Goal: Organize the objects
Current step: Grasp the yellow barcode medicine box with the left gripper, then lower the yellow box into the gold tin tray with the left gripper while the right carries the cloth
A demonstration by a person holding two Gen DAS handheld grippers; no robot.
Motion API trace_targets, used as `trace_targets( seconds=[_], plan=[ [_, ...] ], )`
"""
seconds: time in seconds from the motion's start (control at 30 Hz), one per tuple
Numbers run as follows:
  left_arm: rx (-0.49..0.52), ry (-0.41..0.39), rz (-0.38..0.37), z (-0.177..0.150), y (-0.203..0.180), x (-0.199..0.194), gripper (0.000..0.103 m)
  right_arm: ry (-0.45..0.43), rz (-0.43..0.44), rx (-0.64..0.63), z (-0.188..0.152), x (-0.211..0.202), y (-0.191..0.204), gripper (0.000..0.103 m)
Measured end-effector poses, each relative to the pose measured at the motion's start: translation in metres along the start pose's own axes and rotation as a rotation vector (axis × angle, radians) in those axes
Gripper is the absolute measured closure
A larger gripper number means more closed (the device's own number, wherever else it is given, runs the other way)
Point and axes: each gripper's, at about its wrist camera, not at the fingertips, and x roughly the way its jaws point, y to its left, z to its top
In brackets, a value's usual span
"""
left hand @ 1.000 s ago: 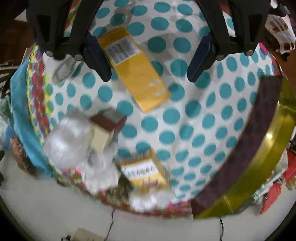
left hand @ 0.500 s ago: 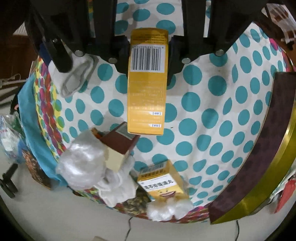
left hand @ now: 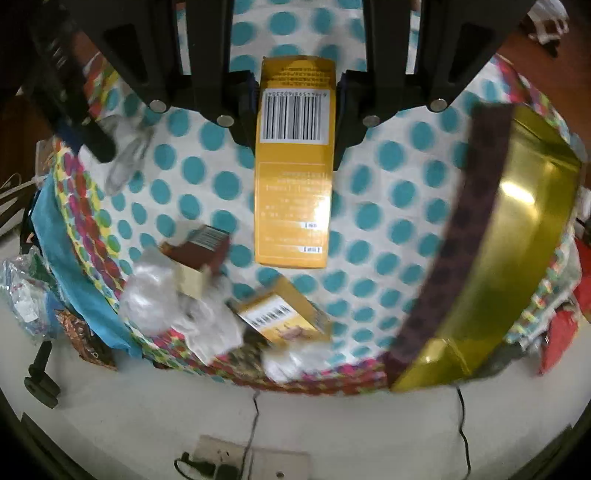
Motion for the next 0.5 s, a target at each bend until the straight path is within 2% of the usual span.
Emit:
trace_targets(
  seconds=[0.2, 0.5],
  plan=[
    [-0.005, -0.082, 0.056, 0.007, 0.060, -0.034, 0.073, -0.034, -0.037, -0.007, 0.004, -0.009, 0.010, 0.063],
    [-0.048, -0.079, 0.105, 0.015, 0.139, -0.042, 0.073, -0.030, -0.054, -0.023, -0.003, -0.013, 0.032, 0.063]
  ],
)
